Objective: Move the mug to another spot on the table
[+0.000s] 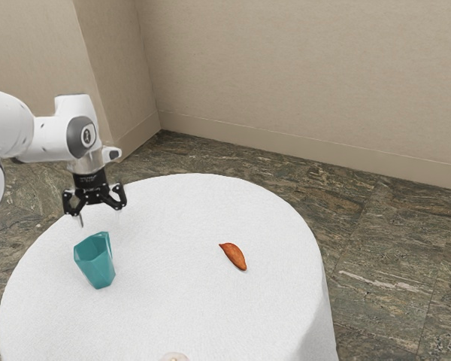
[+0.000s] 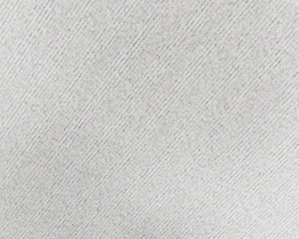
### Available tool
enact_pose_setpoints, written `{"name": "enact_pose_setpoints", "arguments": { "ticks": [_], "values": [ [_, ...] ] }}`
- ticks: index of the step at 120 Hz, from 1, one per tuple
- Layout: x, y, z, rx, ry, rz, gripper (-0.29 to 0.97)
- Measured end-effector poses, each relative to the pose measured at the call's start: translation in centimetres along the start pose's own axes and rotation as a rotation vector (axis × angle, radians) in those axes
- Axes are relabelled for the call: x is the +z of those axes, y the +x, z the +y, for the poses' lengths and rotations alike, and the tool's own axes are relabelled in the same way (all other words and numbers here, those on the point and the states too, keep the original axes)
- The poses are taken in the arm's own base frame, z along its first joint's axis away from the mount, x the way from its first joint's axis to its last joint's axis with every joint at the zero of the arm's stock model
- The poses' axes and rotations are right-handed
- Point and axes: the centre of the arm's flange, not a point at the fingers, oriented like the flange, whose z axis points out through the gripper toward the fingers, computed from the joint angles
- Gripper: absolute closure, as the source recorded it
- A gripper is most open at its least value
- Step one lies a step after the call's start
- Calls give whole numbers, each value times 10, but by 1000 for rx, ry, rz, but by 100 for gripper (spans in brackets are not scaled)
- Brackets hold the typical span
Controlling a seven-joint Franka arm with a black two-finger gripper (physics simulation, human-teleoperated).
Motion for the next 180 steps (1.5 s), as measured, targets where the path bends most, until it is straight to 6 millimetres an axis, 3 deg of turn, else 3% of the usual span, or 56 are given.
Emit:
{"name": "enact_pose_setpoints", "arguments": {
  "ticks": [24,40,60,77,129,148,168,180],
  "values": [
    [23,-11,1,11,-29,-16,0],
    [19,-25,3,36,-55,-12,0],
    [18,-43,27,155,-17,12,0],
    [26,-51,23,186,-7,1,0],
    [23,-61,6,150,-65,-21,1],
    [20,-60,0,139,-66,-22,17],
    [20,-59,-2,140,-60,-23,51],
    [18,-60,-2,141,-60,-21,58]
  ]
}}
